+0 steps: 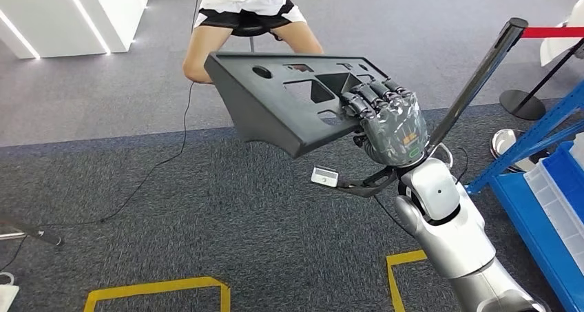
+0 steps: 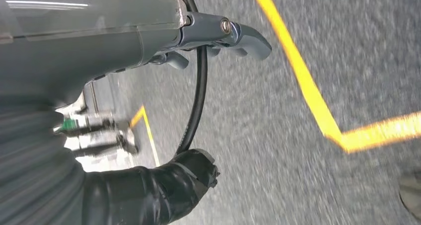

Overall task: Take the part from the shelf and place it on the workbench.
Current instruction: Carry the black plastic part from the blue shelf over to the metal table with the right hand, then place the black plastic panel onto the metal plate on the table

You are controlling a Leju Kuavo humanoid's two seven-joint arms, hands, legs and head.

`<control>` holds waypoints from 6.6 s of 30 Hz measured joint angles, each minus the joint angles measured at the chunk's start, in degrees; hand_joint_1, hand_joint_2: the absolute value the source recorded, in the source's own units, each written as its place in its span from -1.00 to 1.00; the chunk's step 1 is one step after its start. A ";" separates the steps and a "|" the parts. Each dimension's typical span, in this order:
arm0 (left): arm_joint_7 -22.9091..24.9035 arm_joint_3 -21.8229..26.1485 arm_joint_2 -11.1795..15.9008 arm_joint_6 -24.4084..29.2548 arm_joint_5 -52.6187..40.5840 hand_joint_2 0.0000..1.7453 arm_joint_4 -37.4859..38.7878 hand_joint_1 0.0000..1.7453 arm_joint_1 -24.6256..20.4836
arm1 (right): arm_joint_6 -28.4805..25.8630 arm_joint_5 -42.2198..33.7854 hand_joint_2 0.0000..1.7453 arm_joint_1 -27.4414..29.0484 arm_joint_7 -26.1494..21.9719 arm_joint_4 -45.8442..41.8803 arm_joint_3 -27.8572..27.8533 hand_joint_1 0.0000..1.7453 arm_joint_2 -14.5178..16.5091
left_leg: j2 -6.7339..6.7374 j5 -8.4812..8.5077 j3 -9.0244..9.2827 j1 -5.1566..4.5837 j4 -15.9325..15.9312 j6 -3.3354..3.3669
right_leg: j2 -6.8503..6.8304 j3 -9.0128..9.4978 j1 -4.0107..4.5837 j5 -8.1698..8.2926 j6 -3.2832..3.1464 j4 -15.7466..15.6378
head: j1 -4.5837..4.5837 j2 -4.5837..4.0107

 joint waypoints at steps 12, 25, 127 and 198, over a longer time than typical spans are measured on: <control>0.02 0.18 -0.14 -0.01 0.19 1.00 0.01 -1.00 -0.30 | 0.07 0.00 1.00 -0.26 0.00 0.00 0.00 1.00 0.02 | 9.48 0.08 1.37 -0.71 -1.77 0.40 | -8.86 1.29 0.75 -0.85 0.57 -0.66 | -0.08 0.00; 0.10 0.57 -0.11 -0.11 0.17 1.00 0.01 -1.00 -0.31 | 0.57 -0.54 1.00 -0.33 0.00 0.14 0.00 1.00 -0.11 | -0.13 0.15 2.12 -0.49 -1.82 2.08 | 0.98 -2.05 0.15 0.37 1.17 2.76 | 0.09 0.00; -0.07 2.75 -0.42 -1.13 -0.62 1.00 0.24 -1.00 -0.16 | 26.76 -5.87 1.00 -20.18 8.02 12.32 6.31 1.00 0.27 | 5.39 -8.82 -3.26 0.79 13.48 -1.06 | -1.01 -0.67 0.40 2.27 -1.19 -1.94 | -0.51 0.00; 2.44 7.48 -0.18 0.01 -0.37 -1.00 0.38 -1.00 -0.14 | 28.10 -6.04 -1.00 -25.44 8.74 54.80 14.90 -1.00 7.56 | 5.34 0.64 1.94 1.15 -2.56 0.09 | -2.24 0.77 0.68 1.18 1.50 -2.38 | -0.54 0.00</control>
